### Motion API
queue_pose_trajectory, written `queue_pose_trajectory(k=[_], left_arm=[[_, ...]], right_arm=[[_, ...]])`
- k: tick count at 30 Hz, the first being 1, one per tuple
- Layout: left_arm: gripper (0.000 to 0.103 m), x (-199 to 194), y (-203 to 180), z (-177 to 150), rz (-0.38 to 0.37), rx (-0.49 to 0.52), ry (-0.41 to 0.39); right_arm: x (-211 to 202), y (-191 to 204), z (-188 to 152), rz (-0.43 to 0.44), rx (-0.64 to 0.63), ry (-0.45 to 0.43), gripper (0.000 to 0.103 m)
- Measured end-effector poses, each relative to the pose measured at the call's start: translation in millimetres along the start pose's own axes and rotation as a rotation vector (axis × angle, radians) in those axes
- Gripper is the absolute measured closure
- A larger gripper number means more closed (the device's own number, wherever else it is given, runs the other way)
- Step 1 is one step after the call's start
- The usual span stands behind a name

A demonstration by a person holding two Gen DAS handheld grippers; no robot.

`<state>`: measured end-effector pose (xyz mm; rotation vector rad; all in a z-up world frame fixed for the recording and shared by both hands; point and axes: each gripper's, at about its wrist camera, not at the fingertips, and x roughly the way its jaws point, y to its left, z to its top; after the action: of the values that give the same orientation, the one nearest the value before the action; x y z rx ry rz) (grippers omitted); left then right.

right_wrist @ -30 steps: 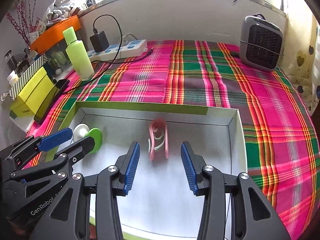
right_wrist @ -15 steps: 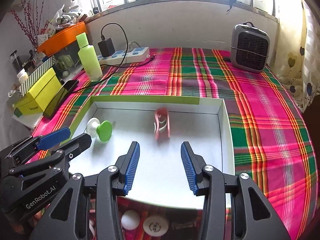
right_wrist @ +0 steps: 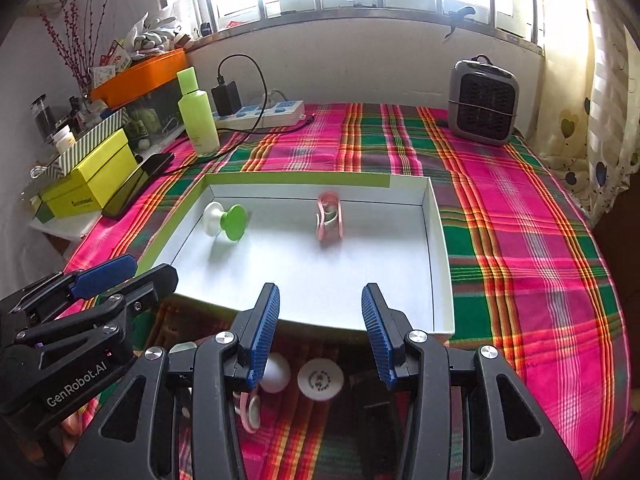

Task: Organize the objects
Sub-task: 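Withdraw both open tools from the box back toward the remaining items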

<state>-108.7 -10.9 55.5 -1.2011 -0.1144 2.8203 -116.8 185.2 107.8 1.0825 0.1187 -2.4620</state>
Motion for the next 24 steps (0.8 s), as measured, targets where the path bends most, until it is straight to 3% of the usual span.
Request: queue_pose_trajectory(k=[14,24], left_arm=[[0.055,-16.9,3.4,-28.1,0.02,0.02,-0.017],[0.055,-27.7,12.2,-46.9,-0.013,0.009,-0.019]], right_arm=[[-23.7,9.3,-30.7,-0.024,-0.026,-0.043,0.059],[-33.0,7.3,-47.2,-0.013,-0.014,-0.056,0.059]])
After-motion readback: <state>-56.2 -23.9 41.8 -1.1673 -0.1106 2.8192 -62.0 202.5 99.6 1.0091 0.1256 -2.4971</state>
